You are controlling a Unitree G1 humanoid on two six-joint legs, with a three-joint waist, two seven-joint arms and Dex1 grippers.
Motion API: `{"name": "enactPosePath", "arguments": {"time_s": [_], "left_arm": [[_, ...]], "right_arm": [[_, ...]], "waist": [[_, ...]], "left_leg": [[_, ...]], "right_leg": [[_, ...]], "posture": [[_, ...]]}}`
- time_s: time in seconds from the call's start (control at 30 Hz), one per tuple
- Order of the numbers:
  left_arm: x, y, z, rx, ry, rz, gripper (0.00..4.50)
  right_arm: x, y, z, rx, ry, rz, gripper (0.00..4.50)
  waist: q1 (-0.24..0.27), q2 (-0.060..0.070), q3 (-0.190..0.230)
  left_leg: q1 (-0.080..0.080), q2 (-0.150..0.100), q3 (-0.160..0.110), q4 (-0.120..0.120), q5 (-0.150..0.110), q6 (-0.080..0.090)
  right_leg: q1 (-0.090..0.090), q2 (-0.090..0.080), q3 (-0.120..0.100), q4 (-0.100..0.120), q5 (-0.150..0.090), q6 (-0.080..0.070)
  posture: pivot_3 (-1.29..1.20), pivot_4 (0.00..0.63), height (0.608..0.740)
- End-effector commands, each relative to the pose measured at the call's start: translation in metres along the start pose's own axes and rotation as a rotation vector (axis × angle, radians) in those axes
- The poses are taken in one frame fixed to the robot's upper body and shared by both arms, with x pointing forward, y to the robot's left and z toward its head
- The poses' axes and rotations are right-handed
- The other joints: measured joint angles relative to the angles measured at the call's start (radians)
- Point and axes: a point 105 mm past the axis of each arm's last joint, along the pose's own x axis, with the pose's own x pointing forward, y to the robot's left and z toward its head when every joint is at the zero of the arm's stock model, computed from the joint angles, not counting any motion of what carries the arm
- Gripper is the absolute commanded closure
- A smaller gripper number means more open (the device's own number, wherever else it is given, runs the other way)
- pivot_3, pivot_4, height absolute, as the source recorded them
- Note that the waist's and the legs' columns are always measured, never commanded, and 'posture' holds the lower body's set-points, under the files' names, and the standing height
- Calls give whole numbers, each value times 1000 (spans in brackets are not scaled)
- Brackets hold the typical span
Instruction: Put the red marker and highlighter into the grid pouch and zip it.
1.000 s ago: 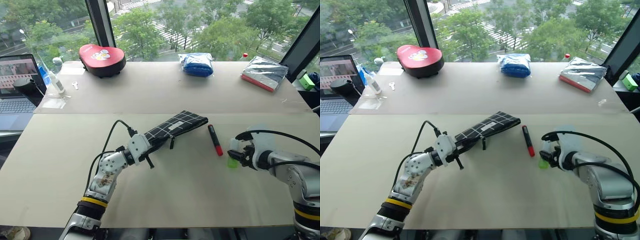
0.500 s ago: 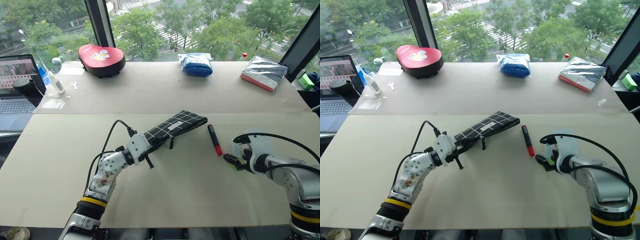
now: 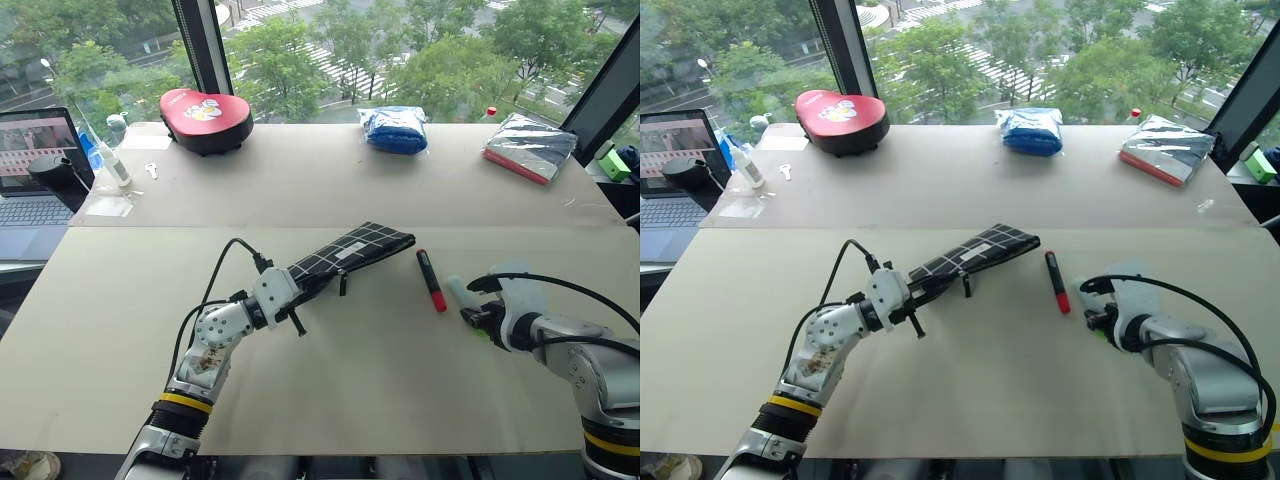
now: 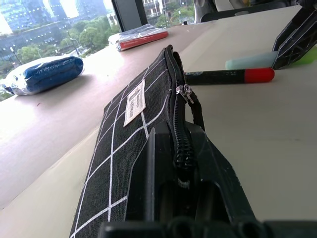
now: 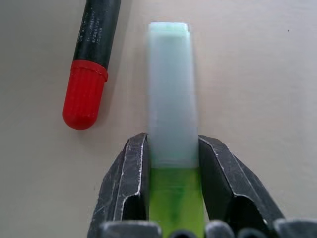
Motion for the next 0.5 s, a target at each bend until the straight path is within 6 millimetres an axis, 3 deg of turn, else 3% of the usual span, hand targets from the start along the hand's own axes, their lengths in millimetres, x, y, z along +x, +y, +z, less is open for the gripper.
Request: {"name": "enactPosePath", "arguments": {"time_s": [0.03,0.17,0.3,0.37,0.43,0.5], "left_arm": [[2,6,11,40,-40,5,4500],[2,6,12,41,-42,6,4500],[2,6,12,41,-41,3,4500],[3,6,12,42,-42,2,4500],[3,6,13,44,-43,-1,4500],[3,7,14,45,-45,-2,4500]], "right_arm": [[-2,-11,5,-21,-16,-55,3476],[0,-22,22,-54,-90,-119,3476],[-6,-22,60,-41,-261,-91,3476],[-16,-14,87,-79,-370,-11,3476],[-33,7,110,-202,-478,138,3476],[-48,29,115,-331,-516,278,3476]], "waist": [[0,0,0],[-2,0,0],[-5,0,0],[-7,0,0],[-9,0,0],[-9,0,0]], "left_leg": [[0,0,0,0,0,0],[0,0,0,0,0,0],[0,0,0,0,1,-2],[0,0,1,0,1,-2],[-1,0,0,0,1,-1],[-1,0,0,0,0,-1]], "right_leg": [[0,0,0,0,0,0],[0,0,0,0,0,0],[-1,0,0,0,0,0],[-2,0,1,1,0,0],[-2,1,0,0,0,0],[-1,1,0,0,0,0]], "posture": [[0,150,740],[0,150,740],[0,150,740],[0,150,740],[0,150,740],[0,150,740]]}}
